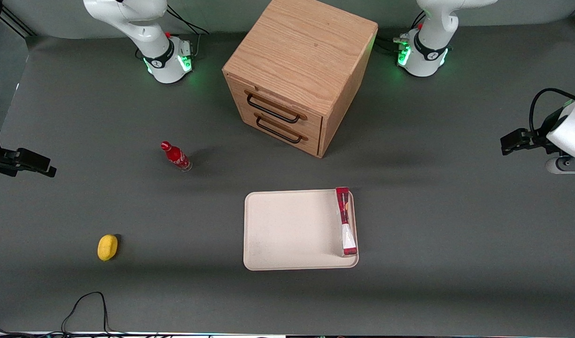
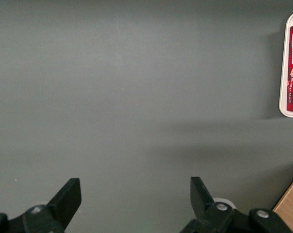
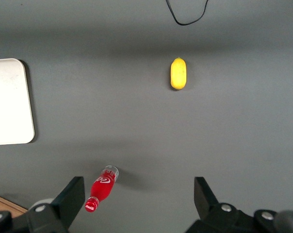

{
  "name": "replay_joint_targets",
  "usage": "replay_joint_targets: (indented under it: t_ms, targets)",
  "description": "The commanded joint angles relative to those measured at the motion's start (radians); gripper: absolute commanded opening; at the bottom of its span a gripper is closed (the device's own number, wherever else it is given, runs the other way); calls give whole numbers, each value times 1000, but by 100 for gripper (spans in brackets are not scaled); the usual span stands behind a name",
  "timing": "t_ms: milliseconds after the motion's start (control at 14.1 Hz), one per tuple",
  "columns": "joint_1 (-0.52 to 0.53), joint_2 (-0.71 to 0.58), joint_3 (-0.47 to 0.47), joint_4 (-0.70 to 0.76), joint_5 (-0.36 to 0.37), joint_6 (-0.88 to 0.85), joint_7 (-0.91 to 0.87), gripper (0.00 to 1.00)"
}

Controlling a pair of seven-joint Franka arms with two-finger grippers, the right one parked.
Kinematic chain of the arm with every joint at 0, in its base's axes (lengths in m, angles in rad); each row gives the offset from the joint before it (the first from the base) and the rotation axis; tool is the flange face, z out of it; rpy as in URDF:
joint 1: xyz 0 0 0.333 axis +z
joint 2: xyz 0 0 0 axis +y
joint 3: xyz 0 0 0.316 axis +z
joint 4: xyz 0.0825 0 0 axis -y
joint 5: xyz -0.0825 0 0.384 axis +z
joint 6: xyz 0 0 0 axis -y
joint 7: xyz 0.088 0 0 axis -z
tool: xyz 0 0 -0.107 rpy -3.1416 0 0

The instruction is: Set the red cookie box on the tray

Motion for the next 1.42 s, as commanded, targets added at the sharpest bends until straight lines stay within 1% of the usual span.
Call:
replay_joint_targets:
  t_ms: [0, 142, 497, 710, 1349]
  targets:
    - [-34, -8, 29, 38, -8, -10, 12, 100]
    - [-32, -11, 29, 38, -28, -24, 11, 100]
    - [-34, -21, 26, 22, -34, -45, 8, 100]
    - [-26, -23, 26, 21, -86, -56, 12, 100]
    - [-32, -23, 24, 21, -90, -62, 12, 100]
